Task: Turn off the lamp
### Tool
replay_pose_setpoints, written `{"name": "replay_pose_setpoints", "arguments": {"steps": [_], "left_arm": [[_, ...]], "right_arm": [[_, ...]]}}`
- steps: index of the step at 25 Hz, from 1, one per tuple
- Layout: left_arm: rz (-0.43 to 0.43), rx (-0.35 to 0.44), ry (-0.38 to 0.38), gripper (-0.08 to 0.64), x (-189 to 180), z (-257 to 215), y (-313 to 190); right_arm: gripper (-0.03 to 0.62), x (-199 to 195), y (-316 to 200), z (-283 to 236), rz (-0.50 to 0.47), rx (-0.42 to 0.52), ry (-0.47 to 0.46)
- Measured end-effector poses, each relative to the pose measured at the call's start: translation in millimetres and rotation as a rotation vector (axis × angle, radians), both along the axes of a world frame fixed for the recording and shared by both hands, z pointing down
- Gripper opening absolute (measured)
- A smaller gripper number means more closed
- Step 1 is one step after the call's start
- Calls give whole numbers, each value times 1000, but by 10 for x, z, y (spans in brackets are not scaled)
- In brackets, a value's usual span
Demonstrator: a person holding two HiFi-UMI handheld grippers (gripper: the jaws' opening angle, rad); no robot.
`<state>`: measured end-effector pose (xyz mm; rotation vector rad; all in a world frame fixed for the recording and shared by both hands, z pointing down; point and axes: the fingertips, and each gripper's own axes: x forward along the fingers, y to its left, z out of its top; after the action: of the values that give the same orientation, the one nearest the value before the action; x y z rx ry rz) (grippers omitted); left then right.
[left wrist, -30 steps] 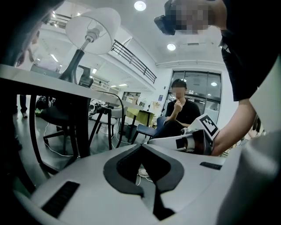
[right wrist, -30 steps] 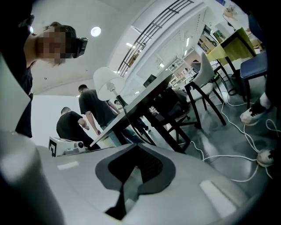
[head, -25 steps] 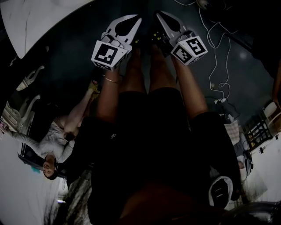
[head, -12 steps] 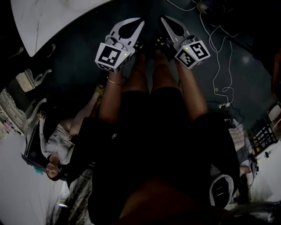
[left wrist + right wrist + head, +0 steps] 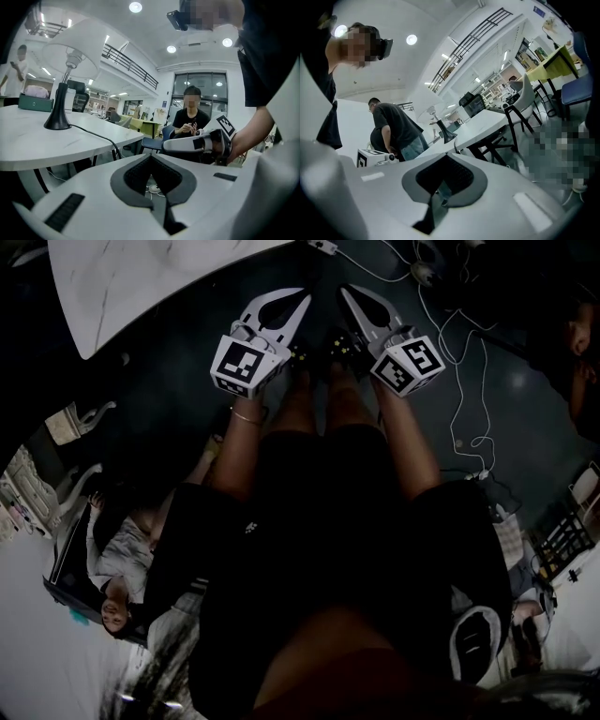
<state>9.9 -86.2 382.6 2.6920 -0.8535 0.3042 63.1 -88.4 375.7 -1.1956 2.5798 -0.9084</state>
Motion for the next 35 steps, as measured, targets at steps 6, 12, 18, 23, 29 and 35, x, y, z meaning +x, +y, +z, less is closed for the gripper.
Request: {"name": "replay_pose_setpoints", "arguments": {"steps": [6,12,18,23,29,35], "left_arm": [[4,5,6,6,10,-187,36],[-1,16,36,6,23,-386,87],[-10,28,33,6,-15,-517,46],[-23,36,47,6,-4,-702,-37],[-36,61,79,6,28,-875,-193],[-64,102,105,6,98,-1169,-366]], "right_arm": [[2,-17,4,-282,-10,30,10],[0,-119,86,-516,-66,87,26],[0,-101,38,-625,-65,91,28],[0,-110,-33,-808,-85,115,32],[0,-84,-186,-1037,-89,151,52],[0,-99,-266,-1333,-102,238,14]]}}
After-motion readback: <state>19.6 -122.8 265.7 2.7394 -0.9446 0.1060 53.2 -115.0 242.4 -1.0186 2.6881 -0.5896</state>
